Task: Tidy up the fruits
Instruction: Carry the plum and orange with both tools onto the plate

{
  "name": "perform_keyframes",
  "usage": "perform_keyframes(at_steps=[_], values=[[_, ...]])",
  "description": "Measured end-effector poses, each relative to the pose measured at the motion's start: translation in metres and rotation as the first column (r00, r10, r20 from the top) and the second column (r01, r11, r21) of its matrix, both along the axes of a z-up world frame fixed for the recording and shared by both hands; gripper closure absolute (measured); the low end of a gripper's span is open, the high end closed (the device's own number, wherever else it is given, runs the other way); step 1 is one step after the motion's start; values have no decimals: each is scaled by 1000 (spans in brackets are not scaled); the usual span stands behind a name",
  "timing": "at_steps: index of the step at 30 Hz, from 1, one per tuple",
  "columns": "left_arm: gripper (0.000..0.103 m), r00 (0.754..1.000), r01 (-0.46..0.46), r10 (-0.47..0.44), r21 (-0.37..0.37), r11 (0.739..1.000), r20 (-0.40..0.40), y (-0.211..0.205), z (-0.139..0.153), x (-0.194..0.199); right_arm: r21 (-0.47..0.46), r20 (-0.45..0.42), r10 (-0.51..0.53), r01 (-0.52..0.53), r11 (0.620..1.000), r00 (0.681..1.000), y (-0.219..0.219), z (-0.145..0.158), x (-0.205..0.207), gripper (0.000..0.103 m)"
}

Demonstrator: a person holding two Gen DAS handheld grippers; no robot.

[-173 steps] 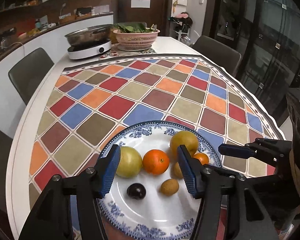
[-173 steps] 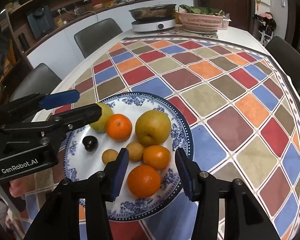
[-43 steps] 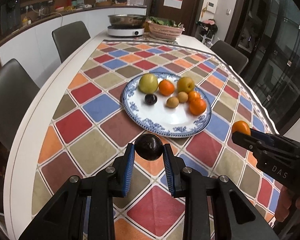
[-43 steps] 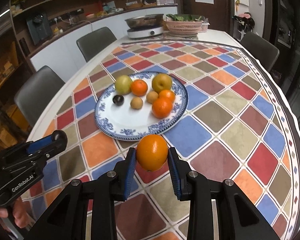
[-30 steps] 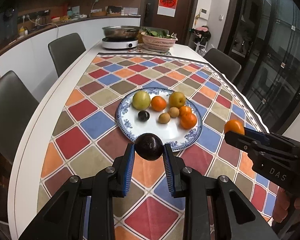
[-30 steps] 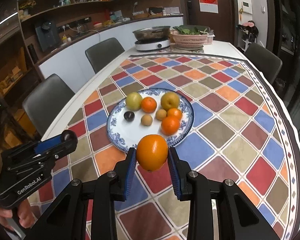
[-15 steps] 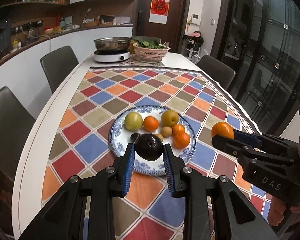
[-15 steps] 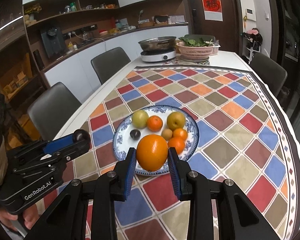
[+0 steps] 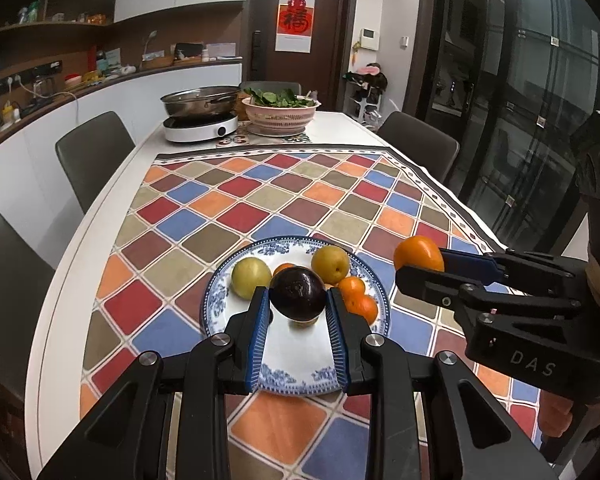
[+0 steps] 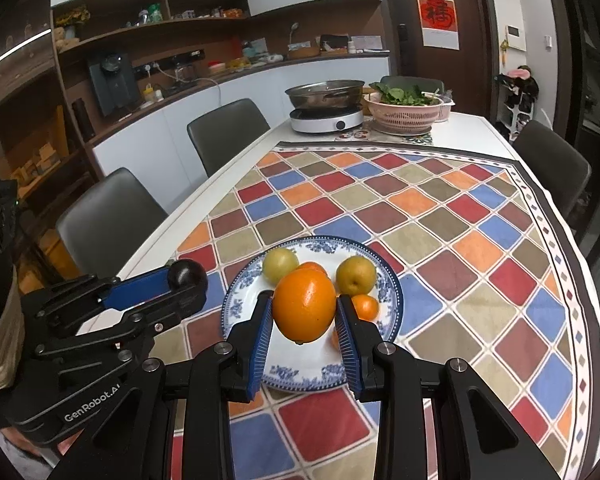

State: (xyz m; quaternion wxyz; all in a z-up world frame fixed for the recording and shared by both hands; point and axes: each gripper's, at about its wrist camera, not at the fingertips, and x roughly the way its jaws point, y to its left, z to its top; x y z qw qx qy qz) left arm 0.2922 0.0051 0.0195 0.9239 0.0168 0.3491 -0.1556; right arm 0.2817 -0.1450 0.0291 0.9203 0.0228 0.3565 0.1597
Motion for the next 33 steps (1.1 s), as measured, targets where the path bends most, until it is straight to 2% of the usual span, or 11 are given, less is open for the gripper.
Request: perform_keyframes(at_steps=[11,22,33], values=[[74,997,54,-53,30,998,-56,0,-32,43,-43,-69,38,-41,998,997,5,-28,45,70],[74,987,104,-101,19,994,-122,3,-64,78,-76,-132,94,-104,992,987,15,-57,85,70],[74,974,147,-138,37,989,-180,-1,-91,97,-92,-183,106,-125,988,977,18,-83,102,70]])
